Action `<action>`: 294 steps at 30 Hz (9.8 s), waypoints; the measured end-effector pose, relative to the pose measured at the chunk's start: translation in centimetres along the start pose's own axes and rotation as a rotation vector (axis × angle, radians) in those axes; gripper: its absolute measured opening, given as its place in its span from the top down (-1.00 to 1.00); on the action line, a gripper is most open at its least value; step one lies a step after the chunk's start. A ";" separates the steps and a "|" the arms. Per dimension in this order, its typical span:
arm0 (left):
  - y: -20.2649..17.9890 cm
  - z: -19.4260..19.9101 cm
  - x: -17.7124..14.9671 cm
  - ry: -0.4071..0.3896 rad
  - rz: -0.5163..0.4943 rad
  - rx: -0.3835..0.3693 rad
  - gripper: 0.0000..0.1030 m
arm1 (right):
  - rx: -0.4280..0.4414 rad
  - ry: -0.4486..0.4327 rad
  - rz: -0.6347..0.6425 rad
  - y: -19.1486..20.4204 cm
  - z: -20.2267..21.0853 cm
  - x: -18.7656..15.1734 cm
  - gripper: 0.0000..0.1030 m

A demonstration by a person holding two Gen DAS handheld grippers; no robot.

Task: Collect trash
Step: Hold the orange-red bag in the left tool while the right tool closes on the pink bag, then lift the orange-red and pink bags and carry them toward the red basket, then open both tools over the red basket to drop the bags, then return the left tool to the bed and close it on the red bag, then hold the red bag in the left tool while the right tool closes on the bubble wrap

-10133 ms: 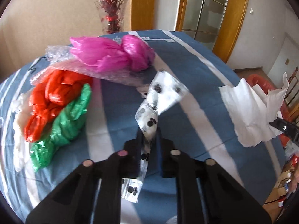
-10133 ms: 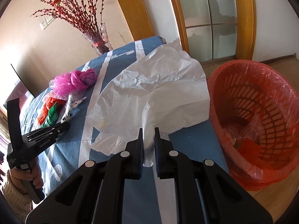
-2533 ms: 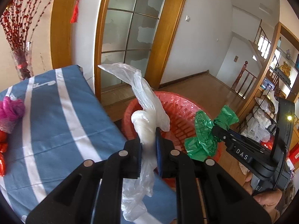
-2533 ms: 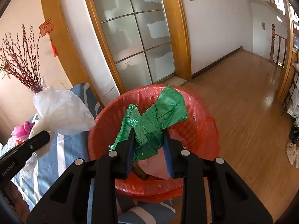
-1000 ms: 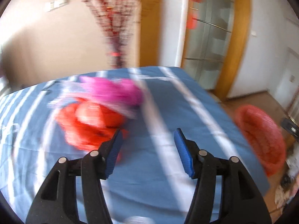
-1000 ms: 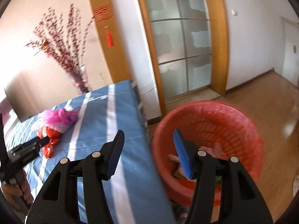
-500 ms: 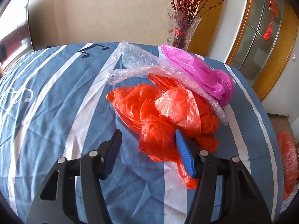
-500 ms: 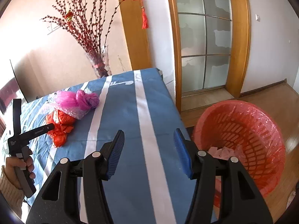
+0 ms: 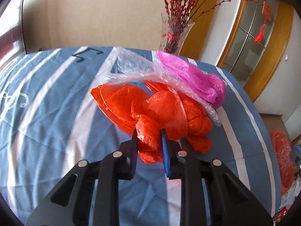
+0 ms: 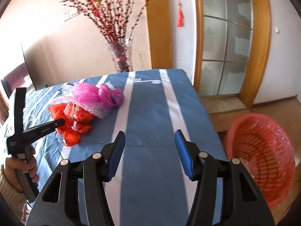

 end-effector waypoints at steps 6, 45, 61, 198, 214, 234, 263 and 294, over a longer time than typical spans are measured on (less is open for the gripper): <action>2.2 3.7 -0.6 -0.056 -0.052 0.064 0.55 | 0.067 0.031 0.026 3.7 -1.7 0.1 -0.08; 7.0 6.6 -0.6 -0.135 -0.021 0.127 0.55 | 0.124 -0.022 0.026 10.2 -12.5 2.9 -0.01; 6.3 5.9 -0.3 -0.128 -0.037 0.112 0.54 | 0.133 0.101 0.036 10.8 -15.0 1.8 0.68; -14.3 5.5 1.2 -0.091 -0.250 -0.060 -0.01 | -0.166 -0.150 -0.245 -17.4 7.6 1.8 -0.45; -5.3 -0.5 2.3 0.003 -0.049 0.007 0.00 | -0.088 -0.080 -0.117 -9.1 2.9 2.2 -0.45; -7.7 -3.0 3.8 -0.013 -0.147 -0.089 0.58 | -0.074 -0.019 -0.042 -6.2 0.5 0.9 -0.45; 0.8 8.3 -0.4 -0.149 -0.137 -0.005 0.57 | 0.117 -0.007 0.077 8.2 -3.6 1.6 -0.44; 6.2 4.8 0.9 -0.125 -0.088 0.043 0.57 | 0.012 0.222 0.126 11.4 -15.5 -2.0 0.76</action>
Point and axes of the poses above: each gripper's, at about its wrist camera, not at the fingertips, and z roughly against the way its jaws point, y to its left, x to its top, the point moved 6 cm from there along -z, roughly the way its jaws point, and after that the axes turned 15 degrees about -z, right-handed, at the moved point
